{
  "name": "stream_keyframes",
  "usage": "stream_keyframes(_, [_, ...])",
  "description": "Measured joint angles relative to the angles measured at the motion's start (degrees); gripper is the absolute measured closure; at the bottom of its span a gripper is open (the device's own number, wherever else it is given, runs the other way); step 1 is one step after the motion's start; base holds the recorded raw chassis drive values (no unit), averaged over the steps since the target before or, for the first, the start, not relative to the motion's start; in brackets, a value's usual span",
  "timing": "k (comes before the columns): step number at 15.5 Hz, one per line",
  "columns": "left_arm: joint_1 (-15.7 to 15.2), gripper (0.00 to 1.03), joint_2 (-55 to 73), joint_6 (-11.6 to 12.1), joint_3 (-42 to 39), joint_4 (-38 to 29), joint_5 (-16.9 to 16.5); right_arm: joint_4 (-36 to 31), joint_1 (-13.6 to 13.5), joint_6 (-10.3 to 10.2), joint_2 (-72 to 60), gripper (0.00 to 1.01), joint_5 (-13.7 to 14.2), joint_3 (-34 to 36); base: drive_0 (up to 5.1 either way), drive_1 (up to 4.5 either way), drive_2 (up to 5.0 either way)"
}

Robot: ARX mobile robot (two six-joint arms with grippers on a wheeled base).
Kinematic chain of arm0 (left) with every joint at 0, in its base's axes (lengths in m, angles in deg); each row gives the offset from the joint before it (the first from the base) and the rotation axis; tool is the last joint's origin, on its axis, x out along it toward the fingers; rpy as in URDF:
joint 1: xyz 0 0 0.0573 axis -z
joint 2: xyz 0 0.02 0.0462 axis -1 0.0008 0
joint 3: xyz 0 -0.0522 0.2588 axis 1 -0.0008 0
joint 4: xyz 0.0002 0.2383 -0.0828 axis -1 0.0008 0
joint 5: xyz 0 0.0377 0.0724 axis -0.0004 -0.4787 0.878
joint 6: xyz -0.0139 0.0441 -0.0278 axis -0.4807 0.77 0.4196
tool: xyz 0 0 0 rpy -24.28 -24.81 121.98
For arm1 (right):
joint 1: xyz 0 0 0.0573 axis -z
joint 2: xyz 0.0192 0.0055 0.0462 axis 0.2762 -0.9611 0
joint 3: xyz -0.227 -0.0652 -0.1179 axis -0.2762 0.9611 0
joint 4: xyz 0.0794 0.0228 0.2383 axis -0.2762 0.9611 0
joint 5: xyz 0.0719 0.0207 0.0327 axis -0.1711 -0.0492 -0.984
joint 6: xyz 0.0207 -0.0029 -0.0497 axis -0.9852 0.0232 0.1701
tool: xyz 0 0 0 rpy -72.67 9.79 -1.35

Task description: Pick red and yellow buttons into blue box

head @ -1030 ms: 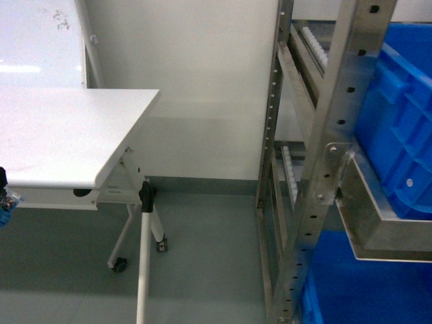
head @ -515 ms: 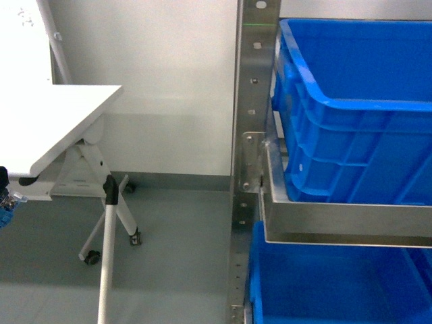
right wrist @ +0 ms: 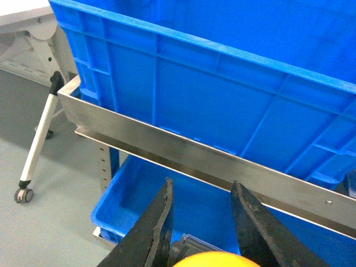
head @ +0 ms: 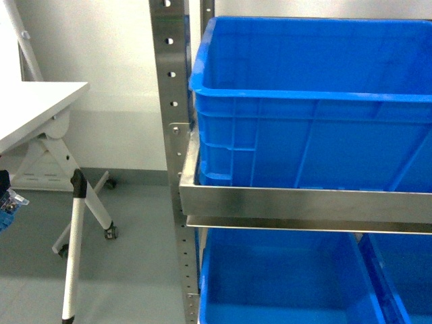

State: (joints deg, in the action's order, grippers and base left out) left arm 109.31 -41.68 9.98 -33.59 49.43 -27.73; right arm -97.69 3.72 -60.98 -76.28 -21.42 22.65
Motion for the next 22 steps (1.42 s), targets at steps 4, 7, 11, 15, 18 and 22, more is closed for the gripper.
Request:
stream_keyframes(4, [0.0, 0.70, -0.2, 0.0, 0.0, -0.3, 0.0, -0.1, 0.0, 0.0, 0.0, 0.72, 0.0, 0.0, 5.1, -3.17, -1.3])
stream_keyframes(7, [0.0, 0.70, -0.2, 0.0, 0.0, -0.2, 0.0, -0.1, 0.0, 0.0, 0.0, 0.72, 0.0, 0.0, 5.0, -3.23, -1.4])
stream_keyframes(11, [0.0, 0.70, -0.2, 0.0, 0.0, -0.3, 0.0, -0.1, 0.0, 0.0, 0.0, 0.72, 0.0, 0.0, 5.0, -3.26, -1.4])
stream_keyframes(15, [0.0, 0.70, -0.2, 0.0, 0.0, -0.3, 0.0, -0.1, 0.0, 0.0, 0.0, 0.72, 0.0, 0.0, 5.0, -3.26, -1.4])
stream_keyframes(18, [0.0, 0.70, -0.2, 0.0, 0.0, -0.2, 0.0, -0.1, 0.0, 0.0, 0.0, 0.72, 0.0, 0.0, 5.0, -3.26, -1.4])
stream_keyframes(22, [0.0, 0.70, -0.2, 0.0, 0.0, -0.2, 0.0, -0.1, 0.0, 0.0, 0.0, 0.72, 0.0, 0.0, 5.0, -3.26, -1.4])
